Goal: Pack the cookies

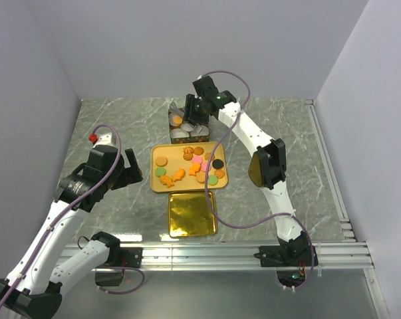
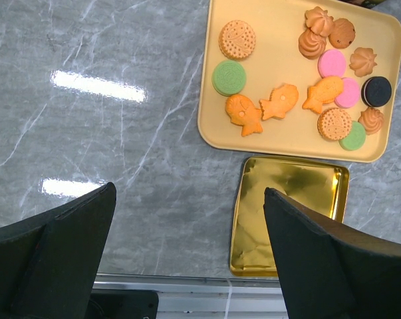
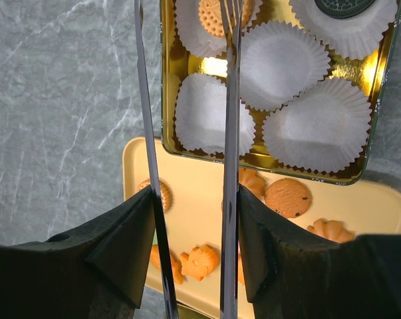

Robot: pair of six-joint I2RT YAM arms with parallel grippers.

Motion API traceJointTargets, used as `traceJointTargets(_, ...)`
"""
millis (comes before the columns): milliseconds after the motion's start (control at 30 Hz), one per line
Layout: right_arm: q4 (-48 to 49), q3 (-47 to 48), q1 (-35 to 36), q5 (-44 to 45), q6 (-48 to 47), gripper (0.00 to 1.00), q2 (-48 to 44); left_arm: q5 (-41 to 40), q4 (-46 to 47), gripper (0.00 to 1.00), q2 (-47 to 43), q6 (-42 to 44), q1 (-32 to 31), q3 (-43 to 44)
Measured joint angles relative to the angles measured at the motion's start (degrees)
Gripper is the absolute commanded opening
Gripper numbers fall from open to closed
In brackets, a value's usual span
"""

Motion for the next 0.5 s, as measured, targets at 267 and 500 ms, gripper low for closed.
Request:
traceJointTargets(267, -0.02, 0.0, 0.0, 0.02, 0.0, 0.56, 0.0, -0.02, 0.0, 1.0, -0.02, -0.02, 0.0, 0.0)
traceJointTargets(500, -0.17, -1.05, 0.11, 0.22, -0.15, 0.56, -1.16, -0.17, 0.0, 0.99, -1.01, -0.11, 0.0, 0.0)
